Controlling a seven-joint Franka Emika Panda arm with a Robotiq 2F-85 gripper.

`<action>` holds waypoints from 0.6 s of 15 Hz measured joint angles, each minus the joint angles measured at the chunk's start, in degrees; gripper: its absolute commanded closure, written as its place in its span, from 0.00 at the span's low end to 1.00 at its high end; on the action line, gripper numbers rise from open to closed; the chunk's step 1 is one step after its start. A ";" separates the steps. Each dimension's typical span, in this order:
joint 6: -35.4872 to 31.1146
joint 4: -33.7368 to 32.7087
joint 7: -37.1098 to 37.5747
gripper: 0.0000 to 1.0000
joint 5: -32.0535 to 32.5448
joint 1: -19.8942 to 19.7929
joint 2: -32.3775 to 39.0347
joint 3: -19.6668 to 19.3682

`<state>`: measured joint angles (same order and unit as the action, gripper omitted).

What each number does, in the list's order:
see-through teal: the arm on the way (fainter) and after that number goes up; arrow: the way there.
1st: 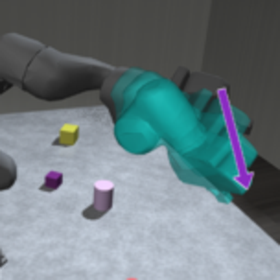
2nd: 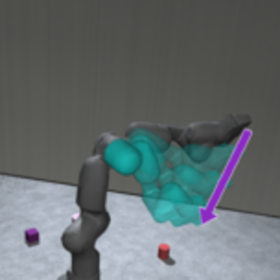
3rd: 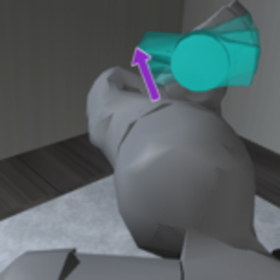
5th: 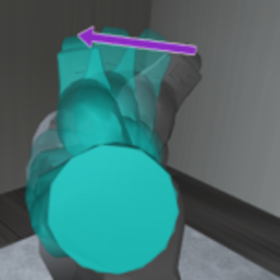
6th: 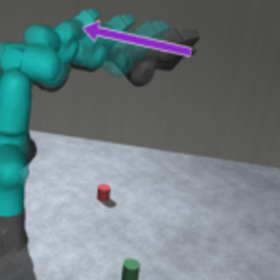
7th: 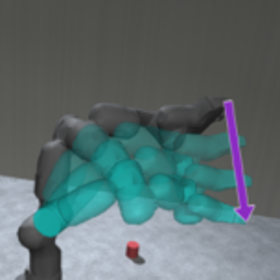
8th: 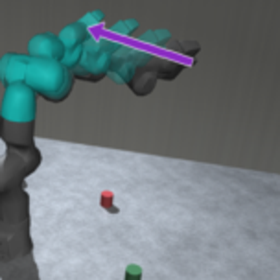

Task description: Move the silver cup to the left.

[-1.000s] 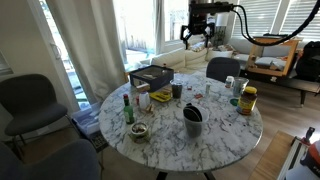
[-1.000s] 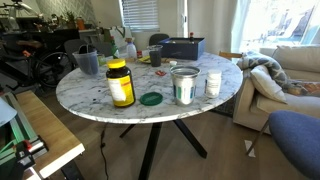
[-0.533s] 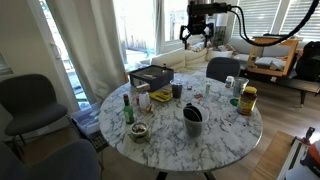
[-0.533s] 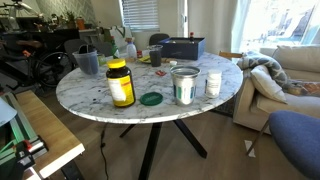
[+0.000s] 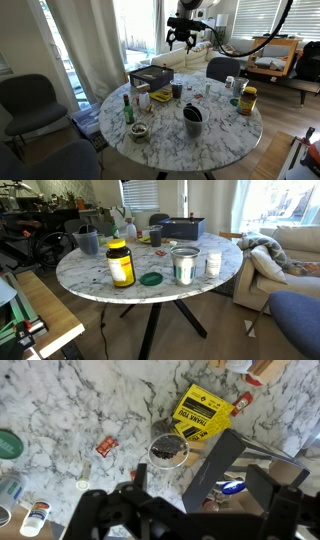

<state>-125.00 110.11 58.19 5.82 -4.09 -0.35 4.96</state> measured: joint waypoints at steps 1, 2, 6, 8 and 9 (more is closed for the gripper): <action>-0.83 -1.22 1.30 0.00 -0.10 0.34 1.90 -0.20; -1.08 -2.44 2.17 0.00 -0.35 0.66 3.59 -0.44; -0.83 -6.73 3.65 0.00 -1.62 1.78 8.64 -1.56; -0.73 -7.41 3.68 0.00 -1.79 1.88 9.20 -1.67; -0.66 -7.54 3.69 0.00 -1.83 1.89 9.20 -1.68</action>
<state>-125.66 102.57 61.87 3.98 -2.20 8.85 3.29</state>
